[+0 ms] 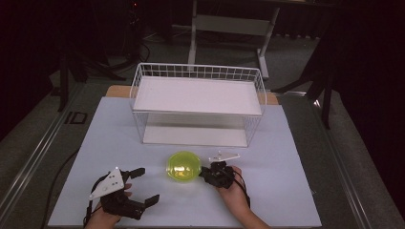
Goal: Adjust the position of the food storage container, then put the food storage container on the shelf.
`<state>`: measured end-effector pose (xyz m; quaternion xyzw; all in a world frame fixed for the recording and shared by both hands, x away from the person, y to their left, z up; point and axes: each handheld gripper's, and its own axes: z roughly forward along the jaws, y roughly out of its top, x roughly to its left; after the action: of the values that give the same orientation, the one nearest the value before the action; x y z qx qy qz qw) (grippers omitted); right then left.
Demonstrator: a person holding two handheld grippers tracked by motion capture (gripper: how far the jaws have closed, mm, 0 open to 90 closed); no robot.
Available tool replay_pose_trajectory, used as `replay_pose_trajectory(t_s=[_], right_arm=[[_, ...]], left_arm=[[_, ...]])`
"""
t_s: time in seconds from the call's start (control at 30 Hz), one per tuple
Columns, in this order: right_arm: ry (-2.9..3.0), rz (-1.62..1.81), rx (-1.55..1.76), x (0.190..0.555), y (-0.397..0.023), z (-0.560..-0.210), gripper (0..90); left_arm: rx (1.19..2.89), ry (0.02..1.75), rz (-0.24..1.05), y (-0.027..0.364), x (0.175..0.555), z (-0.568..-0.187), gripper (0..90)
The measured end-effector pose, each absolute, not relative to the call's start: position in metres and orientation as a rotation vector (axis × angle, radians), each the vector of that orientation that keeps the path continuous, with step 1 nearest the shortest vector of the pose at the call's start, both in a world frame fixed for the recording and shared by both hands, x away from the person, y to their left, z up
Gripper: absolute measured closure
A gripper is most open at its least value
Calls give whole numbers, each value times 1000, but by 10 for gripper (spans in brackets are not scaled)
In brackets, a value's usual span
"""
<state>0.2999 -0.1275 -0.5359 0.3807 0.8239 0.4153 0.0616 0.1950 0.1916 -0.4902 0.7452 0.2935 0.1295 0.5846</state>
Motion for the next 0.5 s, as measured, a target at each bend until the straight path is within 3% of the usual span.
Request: replay_pose_trajectory(t_s=[0.17,0.2,0.27,0.37,0.5], right_arm=[[2459,1248,1140,297,-137,-532,683],[2434,1236,1090,293,-146,-525,575],[2425,1234,1081,291,-150,-523,543],[2379,1291,1066,283,-167,-510,377],[2355,1354,995,272,-176,-497,267]], left_arm=[[1758,674,322,190,195,-491,12],[1763,670,325,190,195,-492,12],[1767,665,325,190,195,-492,12],[1758,646,303,190,196,-489,12],[1751,670,252,190,196,-483,12]])
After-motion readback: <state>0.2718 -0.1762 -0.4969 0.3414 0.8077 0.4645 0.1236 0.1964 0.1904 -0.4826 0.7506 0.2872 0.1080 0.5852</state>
